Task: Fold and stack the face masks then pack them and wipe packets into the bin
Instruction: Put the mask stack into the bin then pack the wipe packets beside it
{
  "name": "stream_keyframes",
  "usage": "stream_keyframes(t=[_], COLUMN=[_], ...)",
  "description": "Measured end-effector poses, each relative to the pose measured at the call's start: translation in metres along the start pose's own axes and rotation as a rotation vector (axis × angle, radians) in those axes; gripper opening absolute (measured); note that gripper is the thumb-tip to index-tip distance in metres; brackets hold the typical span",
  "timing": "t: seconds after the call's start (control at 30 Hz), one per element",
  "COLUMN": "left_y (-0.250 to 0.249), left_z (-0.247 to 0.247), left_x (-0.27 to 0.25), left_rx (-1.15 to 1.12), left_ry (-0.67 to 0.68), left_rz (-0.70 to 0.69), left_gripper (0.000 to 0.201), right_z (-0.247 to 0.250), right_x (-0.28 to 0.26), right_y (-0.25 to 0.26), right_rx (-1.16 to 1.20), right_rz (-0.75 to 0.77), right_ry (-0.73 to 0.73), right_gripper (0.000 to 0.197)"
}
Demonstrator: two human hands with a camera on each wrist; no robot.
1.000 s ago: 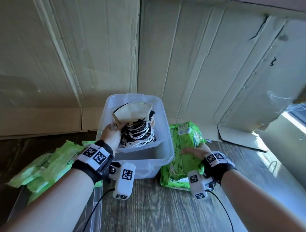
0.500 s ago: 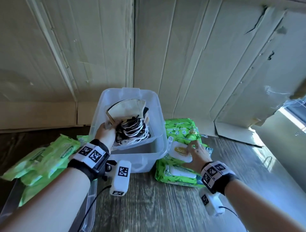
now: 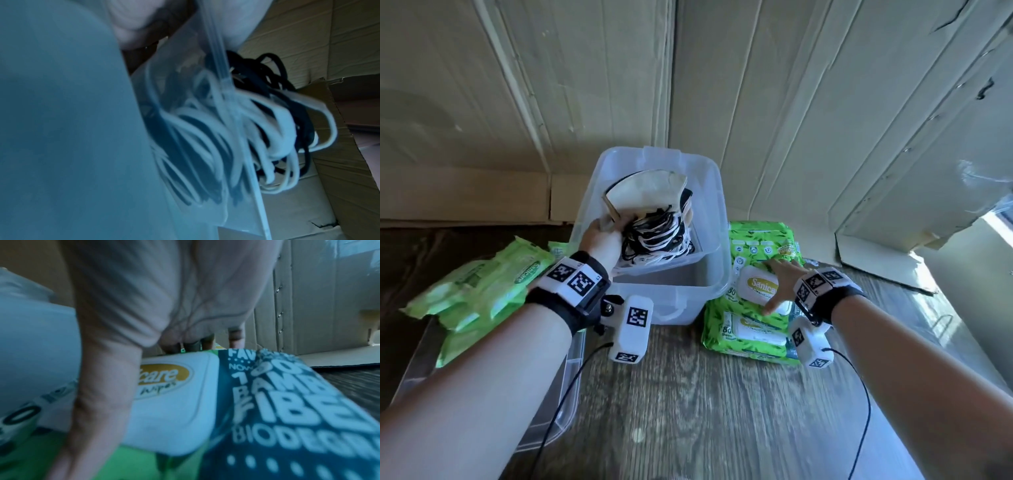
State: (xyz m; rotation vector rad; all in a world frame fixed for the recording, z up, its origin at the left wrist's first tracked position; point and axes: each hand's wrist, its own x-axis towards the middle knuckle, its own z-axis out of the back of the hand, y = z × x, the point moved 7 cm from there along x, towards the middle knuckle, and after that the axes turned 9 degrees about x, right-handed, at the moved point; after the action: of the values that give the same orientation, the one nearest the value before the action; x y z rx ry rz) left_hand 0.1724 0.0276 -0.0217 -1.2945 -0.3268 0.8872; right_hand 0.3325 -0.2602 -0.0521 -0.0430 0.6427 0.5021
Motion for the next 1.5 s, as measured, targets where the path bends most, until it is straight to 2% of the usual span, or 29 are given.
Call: stream_keyframes(t=[0.1,0.17,0.23,0.3,0.4,0.53,0.6,0.67,0.73,0.83,0.9,0.97,1.07,1.17,1.23,1.33,1.43,1.5], left_y=[0.005,0.002,0.001,0.000,0.001,0.000,-0.002,-0.012,-0.028,-0.054,-0.064,-0.067,-0.062,-0.052,-0.042,-0.028,-0.027,-0.026], left_z=[0.001,0.000,-0.001,-0.001,0.000,0.002,0.007,0.016,0.030,0.060,0.077,0.091,0.110,0.126,0.137,0.143,0.140,0.137], left_x=[0.002,0.000,-0.003,-0.004,-0.002,-0.002,-0.002,-0.003,-0.002,-0.001,0.000,0.005,0.017,0.031,0.041,0.055,0.058,0.060], left_rx=[-0.026,-0.072,-0.110,-0.079,-0.072,-0.059,-0.061,-0.093,-0.092,-0.142,-0.261,-0.296,-0.316,-0.264,-0.240,-0.211,-0.271,-0.344], left_ry=[-0.022,-0.025,-0.034,-0.053,-0.081,-0.082,-0.065,-0.035,-0.024,-0.110,-0.139,-0.173,-0.229,-0.240,-0.252,-0.234,-0.217,-0.216], left_rz=[0.005,0.005,0.013,0.005,-0.012,-0.022,-0.036,-0.052,-0.101,-0.142,-0.130,-0.120,-0.091,-0.071,-0.035,0.005,-0.020,-0.044], left_gripper=[0.081,0.072,0.068,0.069,0.051,0.052,0.054,0.057,0.048,0.037,0.026,0.025,0.033,0.020,0.011,0.017,0.025,0.039], right_z=[0.001,0.004,0.005,0.004,0.000,0.013,0.035,0.073,0.122,0.188,0.216,0.226,0.207,0.169,0.141,0.103,0.080,0.063], right_x=[0.006,0.010,0.012,0.010,0.006,-0.005,-0.016,-0.030,-0.050,-0.076,-0.079,-0.066,-0.023,0.024,0.058,0.104,0.127,0.134], right_y=[0.000,0.001,0.003,0.006,0.007,0.010,0.013,0.014,0.017,0.036,0.064,0.101,0.158,0.206,0.228,0.245,0.248,0.245], right_rx=[-0.041,-0.096,-0.118,-0.067,0.088,0.149,0.139,0.150,0.185,0.279,0.404,0.507,0.475,0.340,0.308,0.217,0.014,-0.051], right_rz=[-0.035,-0.068,-0.068,-0.034,-0.004,0.043,0.052,0.043,0.024,0.019,0.078,0.163,0.181,0.164,0.149,0.137,0.180,0.187], right_ry=[-0.002,-0.010,-0.035,-0.060,-0.068,-0.073,-0.114,-0.216,-0.377,-0.628,-0.751,-0.791,-0.683,-0.519,-0.425,-0.313,-0.379,-0.410], right_gripper=[0.122,0.120,0.107,0.095,0.089,0.076,0.079,0.085,0.087,0.089,0.090,0.090,0.092,0.093,0.094,0.102,0.077,0.079])
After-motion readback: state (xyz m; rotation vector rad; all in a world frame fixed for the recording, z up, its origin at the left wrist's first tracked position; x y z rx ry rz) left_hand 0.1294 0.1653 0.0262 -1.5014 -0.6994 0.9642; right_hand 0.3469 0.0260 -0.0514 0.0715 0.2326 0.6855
